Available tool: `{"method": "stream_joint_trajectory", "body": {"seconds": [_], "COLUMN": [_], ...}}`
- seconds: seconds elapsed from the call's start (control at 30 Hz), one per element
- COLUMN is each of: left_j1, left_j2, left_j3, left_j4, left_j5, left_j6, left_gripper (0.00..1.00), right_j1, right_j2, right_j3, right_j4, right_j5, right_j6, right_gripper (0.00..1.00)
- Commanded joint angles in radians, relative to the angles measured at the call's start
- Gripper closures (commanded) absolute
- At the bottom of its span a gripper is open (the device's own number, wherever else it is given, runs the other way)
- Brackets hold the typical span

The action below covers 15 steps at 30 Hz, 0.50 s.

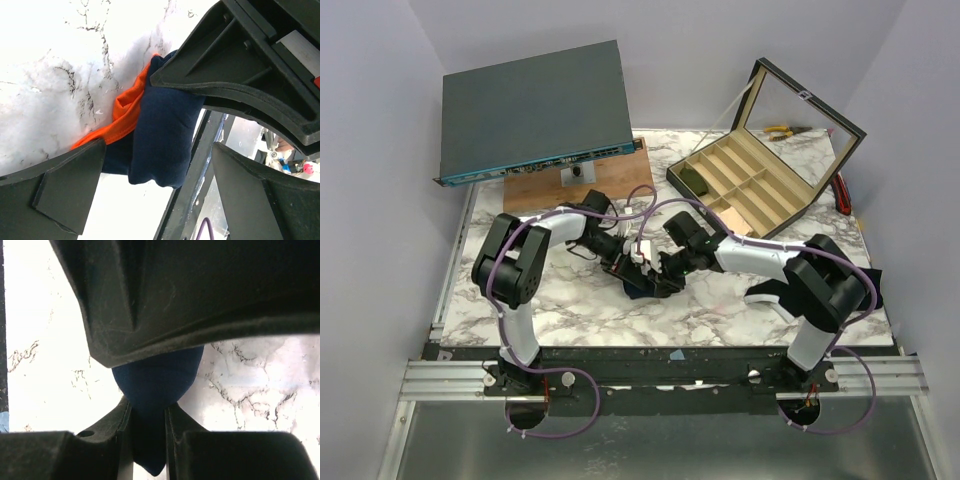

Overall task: Roll the underwear
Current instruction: Roll the underwear to the center of the board.

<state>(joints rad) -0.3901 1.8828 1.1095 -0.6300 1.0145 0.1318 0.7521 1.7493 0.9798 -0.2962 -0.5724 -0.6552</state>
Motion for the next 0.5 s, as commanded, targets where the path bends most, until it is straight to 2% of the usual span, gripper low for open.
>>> {"method": "stream_joint_trajectory", "body": {"seconds": [0.0, 0.47], "left_j1": [0.032, 0.09], "left_j2": [-0.1, -0.134], "left_j3": [0.045, 0.08], "left_j4": [0.0, -0.165], "left_j5": [0.088, -0.024], "left_j6": [0.12, 0.235], "left_gripper": [0.01, 0.02], "right_j1": [-0.002, -0.002], "right_j2": [0.094, 0.143], "right_j3": [-0.071, -0.055], "right_j4": [-0.296, -0.305], "right_j5": [0.052, 0.074], "right_j6": [0.058, 0.076], "right_gripper": [0.99, 0.99]}}
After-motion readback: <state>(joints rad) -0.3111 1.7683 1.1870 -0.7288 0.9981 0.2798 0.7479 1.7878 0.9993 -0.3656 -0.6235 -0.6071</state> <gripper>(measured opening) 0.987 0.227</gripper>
